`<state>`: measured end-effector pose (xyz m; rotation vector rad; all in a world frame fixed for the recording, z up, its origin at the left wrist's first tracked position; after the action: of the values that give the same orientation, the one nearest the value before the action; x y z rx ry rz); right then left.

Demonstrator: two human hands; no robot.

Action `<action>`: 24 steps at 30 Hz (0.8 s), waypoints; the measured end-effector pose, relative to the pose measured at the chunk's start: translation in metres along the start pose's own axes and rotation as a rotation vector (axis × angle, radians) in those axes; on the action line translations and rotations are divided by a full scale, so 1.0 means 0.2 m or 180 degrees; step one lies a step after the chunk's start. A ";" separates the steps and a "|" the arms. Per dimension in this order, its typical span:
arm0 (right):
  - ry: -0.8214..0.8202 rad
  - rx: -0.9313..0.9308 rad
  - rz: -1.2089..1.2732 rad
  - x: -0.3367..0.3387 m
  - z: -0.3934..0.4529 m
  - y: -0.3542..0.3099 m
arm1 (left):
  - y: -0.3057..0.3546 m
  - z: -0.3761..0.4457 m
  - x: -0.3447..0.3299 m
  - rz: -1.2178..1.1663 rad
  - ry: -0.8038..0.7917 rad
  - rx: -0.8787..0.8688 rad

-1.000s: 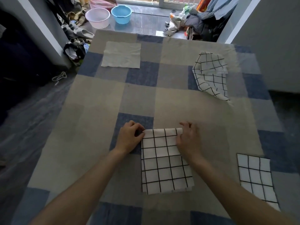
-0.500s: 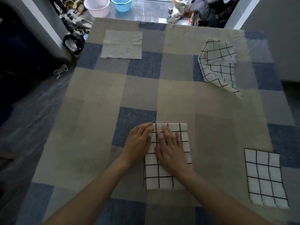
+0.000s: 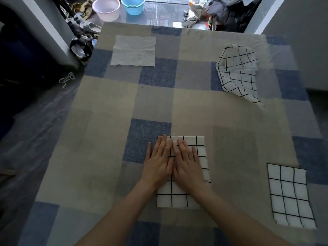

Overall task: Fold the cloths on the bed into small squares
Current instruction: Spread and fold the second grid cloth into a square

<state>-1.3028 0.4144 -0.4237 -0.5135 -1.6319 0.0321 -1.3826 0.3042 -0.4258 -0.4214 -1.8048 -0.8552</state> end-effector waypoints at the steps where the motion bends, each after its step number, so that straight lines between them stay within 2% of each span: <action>1: 0.0008 0.0000 0.0009 0.00 0.00 0.00 | 0.00 0.00 0.00 0.0025 0.0009 0.0037; 7: 0.0088 0.0014 0.0076 0.01 -0.01 0.02 | 0.01 0.01 0.00 0.0065 -0.0039 0.0099; 12: 0.0548 -0.0305 0.0517 0.11 0.10 -0.06 | 0.01 0.02 -0.02 0.0248 -0.0002 0.0114; 18: -0.0224 0.0139 0.0526 0.06 0.17 -0.15 | 0.04 0.00 0.00 0.0605 -0.0146 0.0037; 24: -0.0389 -0.0052 -0.0187 0.08 0.10 0.17 | 0.04 0.01 0.00 0.0341 -0.0108 0.0134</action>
<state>-1.3115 0.4567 -0.4226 -0.4835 -1.7673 0.0065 -1.3786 0.3116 -0.4242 -0.5034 -1.8111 -0.7388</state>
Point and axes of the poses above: each hand's wrist, its own z-axis towards the middle knuckle, its own x-axis out of the back of the hand, y = z × x, the point moved 1 cm from there along z, towards the middle knuckle, and after that the axes turned 3 degrees about -y, right-handed, at the moved point
